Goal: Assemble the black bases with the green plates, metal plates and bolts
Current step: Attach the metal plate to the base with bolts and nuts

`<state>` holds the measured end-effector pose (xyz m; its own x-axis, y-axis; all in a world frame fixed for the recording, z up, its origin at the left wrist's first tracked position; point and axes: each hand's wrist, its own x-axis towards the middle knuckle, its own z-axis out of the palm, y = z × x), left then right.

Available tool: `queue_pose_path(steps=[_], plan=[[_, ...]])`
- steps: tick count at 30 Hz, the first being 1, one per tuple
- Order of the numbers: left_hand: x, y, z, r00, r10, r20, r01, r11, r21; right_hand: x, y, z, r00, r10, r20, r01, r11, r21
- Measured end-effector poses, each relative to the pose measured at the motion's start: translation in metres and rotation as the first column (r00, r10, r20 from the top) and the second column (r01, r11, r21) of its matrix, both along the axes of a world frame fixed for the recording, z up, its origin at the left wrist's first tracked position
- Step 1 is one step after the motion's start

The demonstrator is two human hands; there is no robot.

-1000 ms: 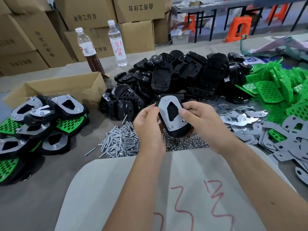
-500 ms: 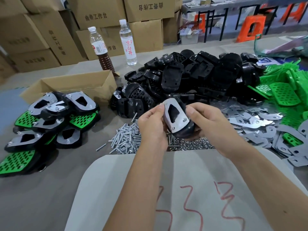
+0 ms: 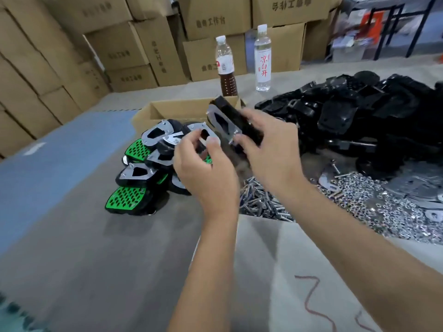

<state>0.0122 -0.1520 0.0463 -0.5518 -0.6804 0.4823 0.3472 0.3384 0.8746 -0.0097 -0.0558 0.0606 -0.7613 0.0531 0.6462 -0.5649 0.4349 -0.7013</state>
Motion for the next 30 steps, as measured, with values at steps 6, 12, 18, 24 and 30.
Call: queue_pose_path(steps=[6,12,18,24,30], plan=[[-0.009,-0.049,-0.008,0.976,0.175,0.127,-0.181,0.983,0.038,-0.047,-0.09,0.017,0.985,0.146,0.092,-0.162,0.601,0.783],[-0.007,-0.049,-0.008,0.979,0.168,0.113,-0.175,0.983,0.058,-0.049,-0.086,0.027,0.941,0.268,0.205,-0.336,0.692,0.639],[-0.01,0.003,-0.006,0.999,-0.016,0.032,0.018,0.998,-0.054,-0.027,-0.008,-0.006,0.938,-0.341,-0.056,0.321,0.799,0.508],[-0.023,0.053,-0.025,0.874,-0.257,0.413,0.237,0.966,0.1,-0.029,0.054,-0.044,0.758,-0.478,0.443,0.323,0.866,0.381],[-0.028,0.064,-0.03,0.818,-0.264,0.51,0.277,0.959,0.052,-0.045,0.074,-0.024,0.763,-0.281,0.582,0.278,0.956,0.096]])
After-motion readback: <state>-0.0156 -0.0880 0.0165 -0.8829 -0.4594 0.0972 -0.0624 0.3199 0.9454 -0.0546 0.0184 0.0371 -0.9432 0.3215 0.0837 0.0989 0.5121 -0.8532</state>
